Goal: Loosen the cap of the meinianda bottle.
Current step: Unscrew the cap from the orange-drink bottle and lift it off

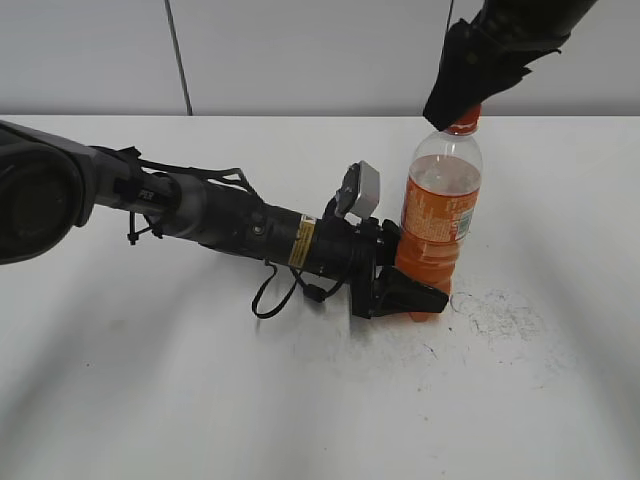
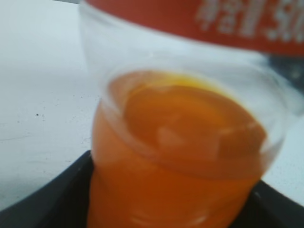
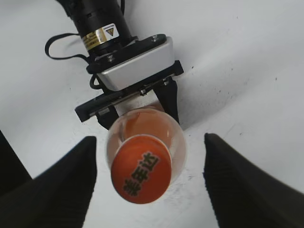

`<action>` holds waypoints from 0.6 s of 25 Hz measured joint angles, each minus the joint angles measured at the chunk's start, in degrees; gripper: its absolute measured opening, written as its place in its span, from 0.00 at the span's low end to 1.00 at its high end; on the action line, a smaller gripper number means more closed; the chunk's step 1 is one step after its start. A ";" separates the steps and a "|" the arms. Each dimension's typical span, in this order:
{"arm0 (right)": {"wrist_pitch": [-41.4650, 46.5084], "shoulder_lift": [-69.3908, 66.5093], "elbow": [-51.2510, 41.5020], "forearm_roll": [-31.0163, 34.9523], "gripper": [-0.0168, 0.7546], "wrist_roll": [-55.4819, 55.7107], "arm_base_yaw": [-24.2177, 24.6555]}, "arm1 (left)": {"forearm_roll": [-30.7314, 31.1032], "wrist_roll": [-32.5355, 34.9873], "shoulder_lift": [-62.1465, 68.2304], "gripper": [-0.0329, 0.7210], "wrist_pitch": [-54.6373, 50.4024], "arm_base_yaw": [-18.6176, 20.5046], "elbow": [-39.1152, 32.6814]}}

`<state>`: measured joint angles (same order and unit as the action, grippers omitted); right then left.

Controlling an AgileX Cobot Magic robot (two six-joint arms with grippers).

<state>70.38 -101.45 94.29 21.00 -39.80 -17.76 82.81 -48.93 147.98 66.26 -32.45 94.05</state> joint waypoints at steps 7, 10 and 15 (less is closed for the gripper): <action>-0.05 0.00 0.00 -3.06 0.67 28.51 0.00 | 0.11 0.00 0.00 0.77 0.06 0.00 0.00; -0.05 0.00 0.00 -2.77 0.43 29.95 0.00 | 0.05 -0.25 0.00 0.77 0.06 0.00 0.07; -0.11 0.00 0.00 -2.35 0.38 22.47 0.00 | 0.05 -0.24 0.00 0.77 0.06 -0.04 0.11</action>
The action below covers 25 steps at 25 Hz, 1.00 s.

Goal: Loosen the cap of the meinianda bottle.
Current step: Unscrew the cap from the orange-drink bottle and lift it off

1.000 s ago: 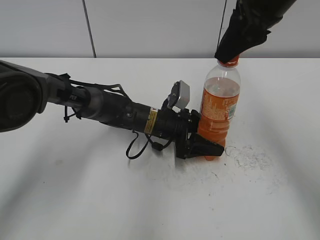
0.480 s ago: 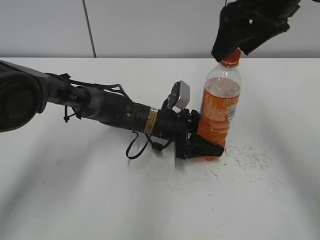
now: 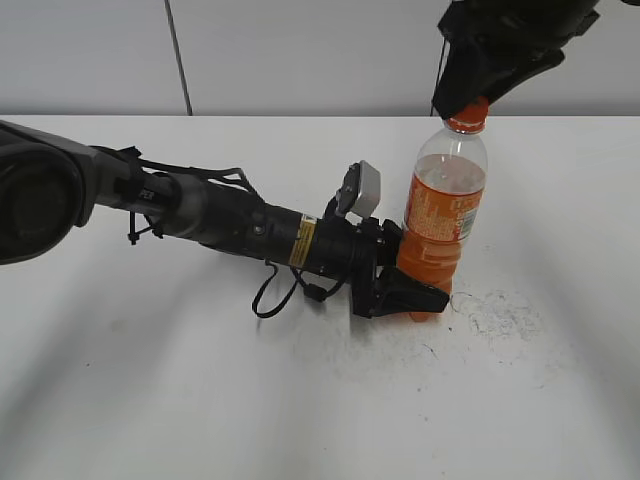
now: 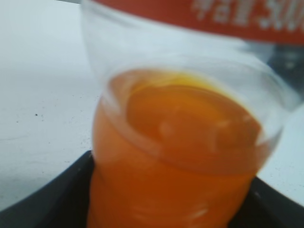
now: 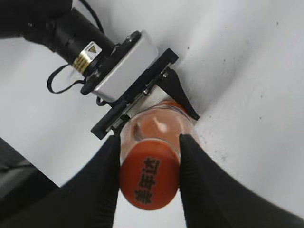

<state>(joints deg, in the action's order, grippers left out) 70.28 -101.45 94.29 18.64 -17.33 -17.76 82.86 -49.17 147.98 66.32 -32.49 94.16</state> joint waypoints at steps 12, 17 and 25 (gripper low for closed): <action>0.47 0.00 0.00 1.88 0.38 -40.01 0.00 | 0.10 0.05 0.00 0.77 0.00 0.00 0.00; 0.35 0.00 0.00 0.93 0.55 -31.19 0.00 | 0.10 0.05 0.00 0.77 0.07 0.00 0.00; 0.21 0.00 0.00 -1.81 0.59 1.63 0.00 | 0.10 -0.20 0.00 0.77 0.07 0.00 0.00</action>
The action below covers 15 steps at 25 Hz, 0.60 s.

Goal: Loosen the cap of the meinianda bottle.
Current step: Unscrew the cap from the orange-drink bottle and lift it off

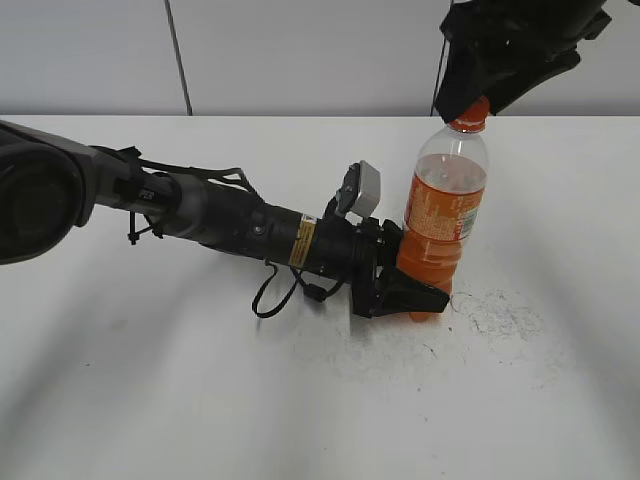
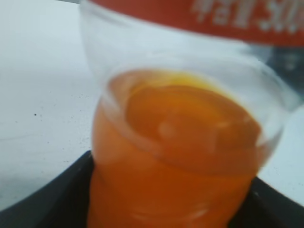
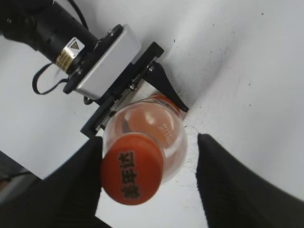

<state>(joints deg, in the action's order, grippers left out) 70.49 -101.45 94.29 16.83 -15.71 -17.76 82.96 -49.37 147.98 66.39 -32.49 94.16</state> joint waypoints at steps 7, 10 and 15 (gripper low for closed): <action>0.00 0.00 0.00 0.73 0.38 4.66 0.00 | -0.10 -0.16 0.00 0.77 0.00 0.00 0.00; 0.00 0.00 0.00 0.95 0.38 -3.42 0.00 | -0.10 -0.16 0.00 0.77 0.00 0.00 0.00; 0.12 0.00 0.00 1.79 0.38 -26.47 0.00 | -0.05 -0.16 0.00 0.77 0.00 0.00 0.00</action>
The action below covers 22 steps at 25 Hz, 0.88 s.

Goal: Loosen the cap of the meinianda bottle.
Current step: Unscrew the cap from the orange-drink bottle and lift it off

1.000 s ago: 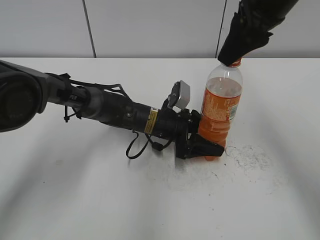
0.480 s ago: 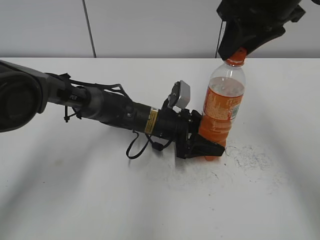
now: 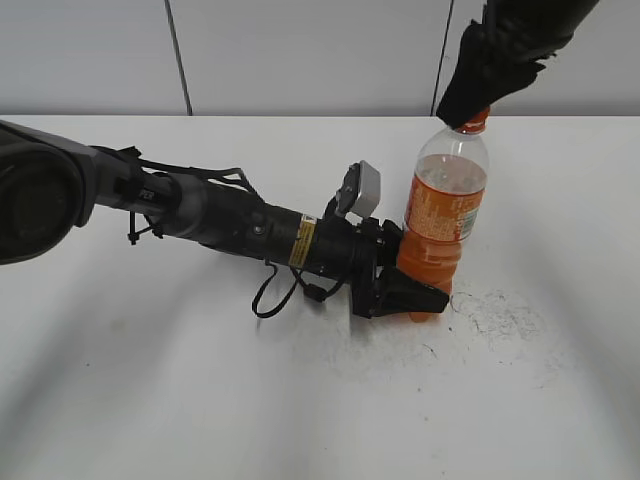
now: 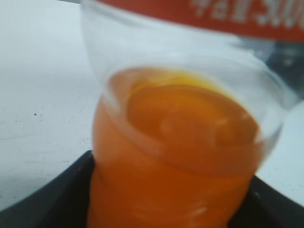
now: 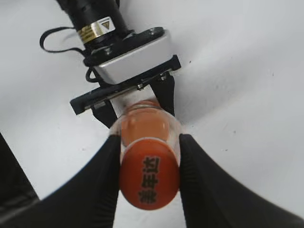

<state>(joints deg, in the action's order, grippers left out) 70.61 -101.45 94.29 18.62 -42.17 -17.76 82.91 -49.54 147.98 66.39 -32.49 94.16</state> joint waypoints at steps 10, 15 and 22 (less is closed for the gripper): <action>0.27 0.00 0.00 2.34 0.41 -14.16 0.00 | 0.23 0.30 0.00 0.77 0.06 0.00 0.00; -1.80 0.00 0.00 2.34 0.66 -2.40 0.00 | 0.35 0.41 0.00 0.77 0.11 0.00 0.00; -1.31 0.00 0.00 -0.02 0.72 30.03 0.00 | 0.35 0.47 0.00 0.77 0.11 0.00 0.00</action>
<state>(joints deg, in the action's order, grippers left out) 69.30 -101.45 94.29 18.61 -12.15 -17.76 83.26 -49.07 147.98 66.50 -32.49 94.16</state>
